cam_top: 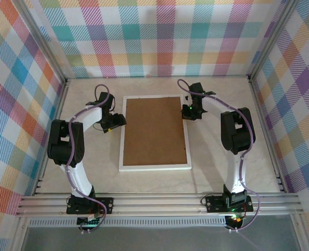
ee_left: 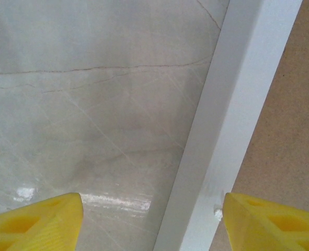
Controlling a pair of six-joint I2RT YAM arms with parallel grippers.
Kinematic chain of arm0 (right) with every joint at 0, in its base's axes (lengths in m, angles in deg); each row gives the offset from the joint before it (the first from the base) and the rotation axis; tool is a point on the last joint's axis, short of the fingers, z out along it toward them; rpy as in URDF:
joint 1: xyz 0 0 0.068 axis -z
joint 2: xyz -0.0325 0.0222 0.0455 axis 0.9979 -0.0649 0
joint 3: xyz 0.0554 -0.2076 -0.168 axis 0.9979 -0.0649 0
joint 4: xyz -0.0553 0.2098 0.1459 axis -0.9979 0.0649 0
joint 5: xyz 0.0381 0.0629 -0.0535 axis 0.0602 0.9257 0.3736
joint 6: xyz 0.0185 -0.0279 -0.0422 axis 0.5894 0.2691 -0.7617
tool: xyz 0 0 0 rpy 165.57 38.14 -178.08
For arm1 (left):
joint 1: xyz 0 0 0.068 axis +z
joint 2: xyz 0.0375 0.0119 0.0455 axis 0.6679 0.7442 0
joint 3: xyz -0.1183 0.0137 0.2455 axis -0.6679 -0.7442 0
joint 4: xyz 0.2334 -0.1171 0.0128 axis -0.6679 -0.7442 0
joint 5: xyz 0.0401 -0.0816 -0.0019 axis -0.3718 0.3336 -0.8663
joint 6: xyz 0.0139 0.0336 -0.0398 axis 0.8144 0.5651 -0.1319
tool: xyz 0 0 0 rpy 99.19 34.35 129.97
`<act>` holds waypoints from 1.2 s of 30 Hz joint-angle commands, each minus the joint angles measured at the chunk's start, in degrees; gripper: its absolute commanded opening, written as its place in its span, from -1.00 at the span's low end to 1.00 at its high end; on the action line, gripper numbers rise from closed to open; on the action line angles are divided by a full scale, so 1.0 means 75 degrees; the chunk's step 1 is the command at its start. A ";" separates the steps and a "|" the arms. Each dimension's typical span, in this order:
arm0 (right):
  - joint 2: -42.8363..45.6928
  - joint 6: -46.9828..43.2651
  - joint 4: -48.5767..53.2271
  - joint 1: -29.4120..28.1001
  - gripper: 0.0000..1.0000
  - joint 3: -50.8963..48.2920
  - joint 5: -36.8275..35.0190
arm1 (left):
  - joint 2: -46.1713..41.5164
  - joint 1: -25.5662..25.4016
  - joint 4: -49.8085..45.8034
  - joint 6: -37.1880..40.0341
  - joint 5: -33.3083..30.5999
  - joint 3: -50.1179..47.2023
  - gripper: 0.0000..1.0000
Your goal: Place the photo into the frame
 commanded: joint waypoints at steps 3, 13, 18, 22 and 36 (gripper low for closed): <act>-0.0264 0.0109 0.0448 -0.0087 -0.78 -0.0264 0.0168 | 0.0336 -0.0015 -0.0075 0.0145 0.0117 0.0156 0.43; -0.0292 0.0159 0.0419 -0.0083 -0.79 -0.0250 0.0284 | 0.0639 -0.0383 -0.0001 -0.0017 0.0383 -0.0246 0.41; -0.0282 0.0173 0.0430 -0.0087 -0.79 -0.0241 0.0255 | 0.0441 -0.0479 -0.0017 -0.0126 0.0179 -0.0627 0.42; -0.0270 0.0163 0.0452 -0.0087 -0.79 -0.0239 0.0203 | 0.0323 -0.0480 -0.0197 -0.0045 -0.0017 -0.0477 0.42; -0.0330 0.0342 0.0495 -0.0087 -0.79 -0.0177 0.0101 | 0.0022 -0.0615 -0.0451 -0.0418 0.0235 -0.0768 0.43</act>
